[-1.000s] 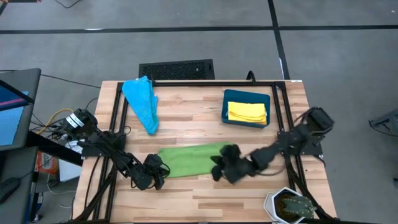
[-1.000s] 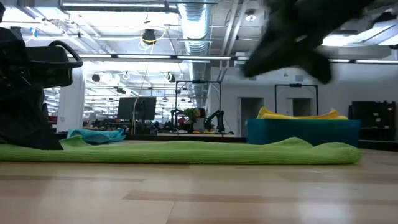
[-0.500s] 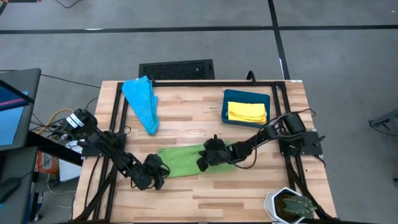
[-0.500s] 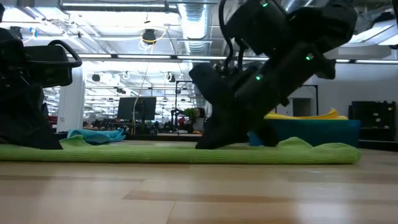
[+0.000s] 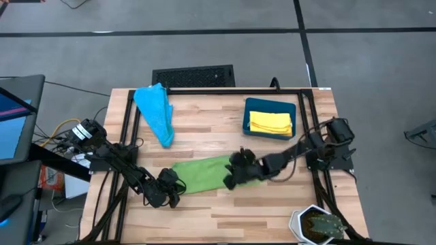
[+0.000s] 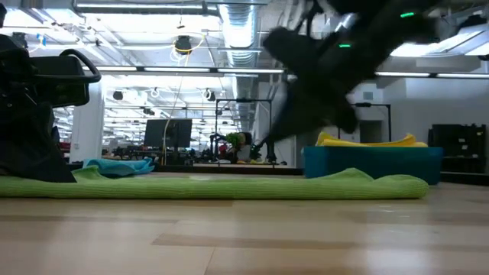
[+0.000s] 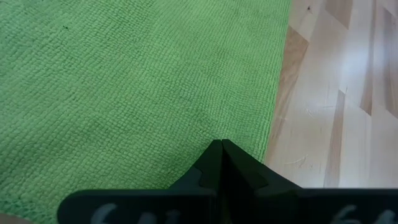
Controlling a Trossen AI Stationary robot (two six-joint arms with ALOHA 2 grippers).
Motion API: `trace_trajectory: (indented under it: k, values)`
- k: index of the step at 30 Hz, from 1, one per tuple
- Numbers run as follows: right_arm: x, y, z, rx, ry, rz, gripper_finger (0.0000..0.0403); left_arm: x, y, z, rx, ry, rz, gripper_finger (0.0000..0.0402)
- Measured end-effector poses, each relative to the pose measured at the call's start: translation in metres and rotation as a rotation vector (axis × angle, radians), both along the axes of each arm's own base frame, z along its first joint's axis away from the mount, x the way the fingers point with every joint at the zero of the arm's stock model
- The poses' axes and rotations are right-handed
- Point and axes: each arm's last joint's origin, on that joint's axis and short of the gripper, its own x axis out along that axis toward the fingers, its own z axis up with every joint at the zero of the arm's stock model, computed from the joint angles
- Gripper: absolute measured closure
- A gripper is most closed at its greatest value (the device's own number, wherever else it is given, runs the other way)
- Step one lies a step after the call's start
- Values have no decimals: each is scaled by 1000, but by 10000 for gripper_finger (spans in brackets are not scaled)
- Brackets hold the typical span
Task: Fold microfiber towels
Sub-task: Fold the green microfiber cloth
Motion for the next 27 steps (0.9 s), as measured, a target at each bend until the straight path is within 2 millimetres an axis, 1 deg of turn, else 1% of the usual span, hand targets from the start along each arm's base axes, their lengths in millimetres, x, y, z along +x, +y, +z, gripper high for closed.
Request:
trace_trajectory:
  k: [2,4,7,12,15,18,22,24,27]
  values:
    - [-18,17,-10,-21,70,-35,397,0,0,0,-3,3,-2,401]
    - [-35,30,-19,-15,104,-95,395,0,-1,0,-18,10,-10,401]
    - [-58,43,-29,7,132,-161,395,0,-2,0,-46,35,-36,401]
    - [-78,58,-35,24,117,-200,396,-1,-2,-1,-46,44,-41,401]
    - [-87,59,-41,48,114,-227,395,-1,-2,-1,-44,48,-42,401]
    - [-93,56,-46,75,100,-276,396,-1,-2,-1,-50,57,-46,401]
    - [-92,57,-43,114,89,-268,395,-3,-3,1,-91,65,-45,401]
    - [-86,62,-38,149,67,-244,394,-4,-3,4,-106,70,-60,402]
    - [-72,73,-22,194,1,-186,394,-8,-1,11,-95,84,-81,401]
